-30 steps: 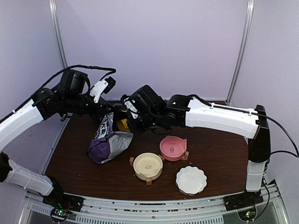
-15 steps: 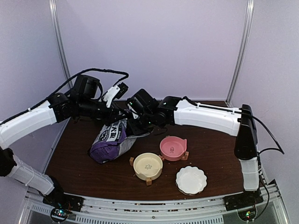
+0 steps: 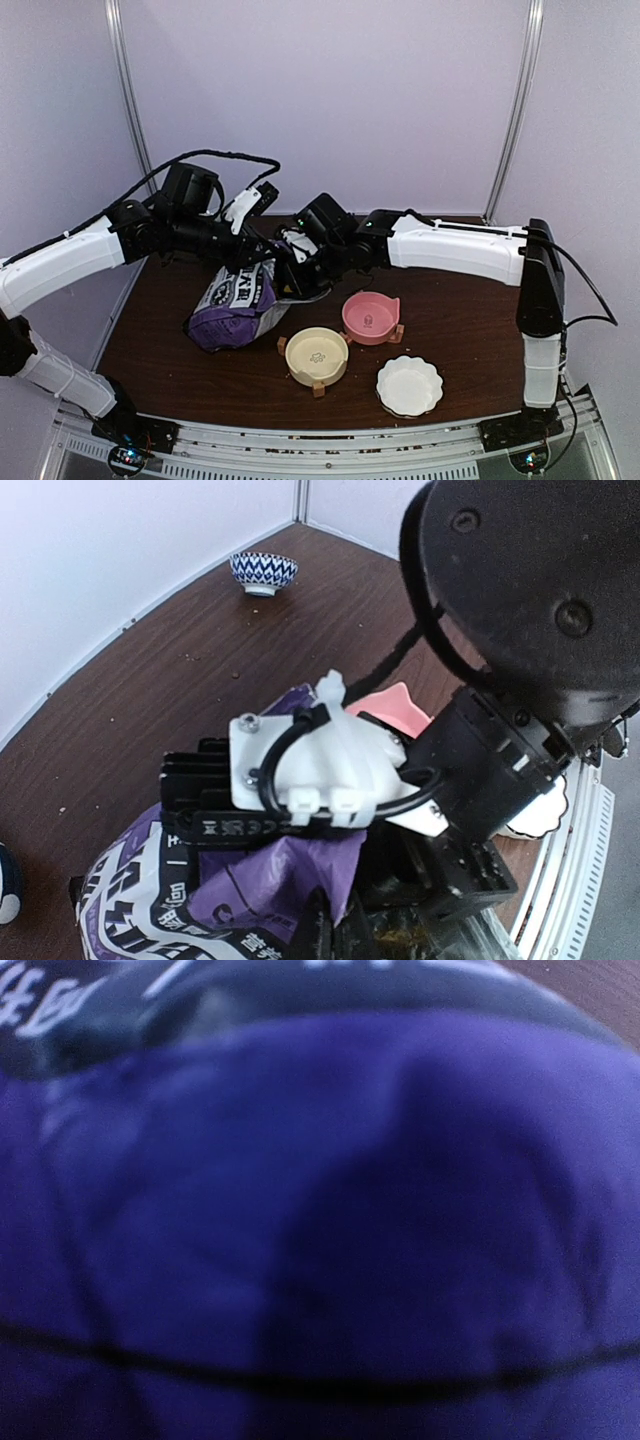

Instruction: Serve the pet food

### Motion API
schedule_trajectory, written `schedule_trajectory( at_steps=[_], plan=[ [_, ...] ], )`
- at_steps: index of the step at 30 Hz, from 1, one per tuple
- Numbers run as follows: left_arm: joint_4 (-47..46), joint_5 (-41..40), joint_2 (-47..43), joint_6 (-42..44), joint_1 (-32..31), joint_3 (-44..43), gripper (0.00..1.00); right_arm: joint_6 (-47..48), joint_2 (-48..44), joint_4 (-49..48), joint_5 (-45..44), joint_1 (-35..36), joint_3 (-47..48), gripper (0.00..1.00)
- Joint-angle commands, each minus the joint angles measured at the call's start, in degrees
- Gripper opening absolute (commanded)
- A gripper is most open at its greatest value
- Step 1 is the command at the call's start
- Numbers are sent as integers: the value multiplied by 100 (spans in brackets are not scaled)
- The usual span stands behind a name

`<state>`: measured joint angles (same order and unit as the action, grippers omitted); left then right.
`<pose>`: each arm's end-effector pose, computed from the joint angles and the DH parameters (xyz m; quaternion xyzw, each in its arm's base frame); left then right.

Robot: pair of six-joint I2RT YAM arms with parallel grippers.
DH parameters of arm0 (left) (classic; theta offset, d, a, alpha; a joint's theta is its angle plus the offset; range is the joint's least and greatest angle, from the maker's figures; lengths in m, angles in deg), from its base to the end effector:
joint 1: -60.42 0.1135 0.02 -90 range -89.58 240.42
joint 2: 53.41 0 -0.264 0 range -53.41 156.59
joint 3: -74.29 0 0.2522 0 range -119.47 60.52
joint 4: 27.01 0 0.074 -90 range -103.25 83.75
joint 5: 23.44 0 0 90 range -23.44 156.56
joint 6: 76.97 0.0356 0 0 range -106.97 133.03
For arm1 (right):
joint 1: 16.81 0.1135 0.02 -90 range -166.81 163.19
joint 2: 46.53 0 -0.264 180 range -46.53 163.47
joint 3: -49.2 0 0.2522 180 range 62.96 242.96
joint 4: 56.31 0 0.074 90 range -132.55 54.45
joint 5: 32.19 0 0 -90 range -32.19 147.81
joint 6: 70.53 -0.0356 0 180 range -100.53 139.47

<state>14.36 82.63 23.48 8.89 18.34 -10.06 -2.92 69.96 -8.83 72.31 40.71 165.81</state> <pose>0.2161 -0.2084 0.3430 0.3462 0.8051 -0.2962 0.3798 0.2413 0.3957 0.2705 -0.3226 0.8672 0.3217 0.2010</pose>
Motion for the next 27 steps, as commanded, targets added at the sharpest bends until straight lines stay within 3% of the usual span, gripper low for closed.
schedule_trajectory(
  at_steps=[1, 8, 27],
  plan=[
    [-192, -424, -7, 18, 104, 37, 0, -61, -317, 402, 1896, 184, -439, 6],
    [-66, -606, -65, 38, 104, -22, 0, -426, -873, -60, 2497, 44, -884, 6],
    [-248, -689, -792, 674, 112, 373, 0, -2941, -2650, -3006, 3305, -1187, -3448, 5]
  ],
)
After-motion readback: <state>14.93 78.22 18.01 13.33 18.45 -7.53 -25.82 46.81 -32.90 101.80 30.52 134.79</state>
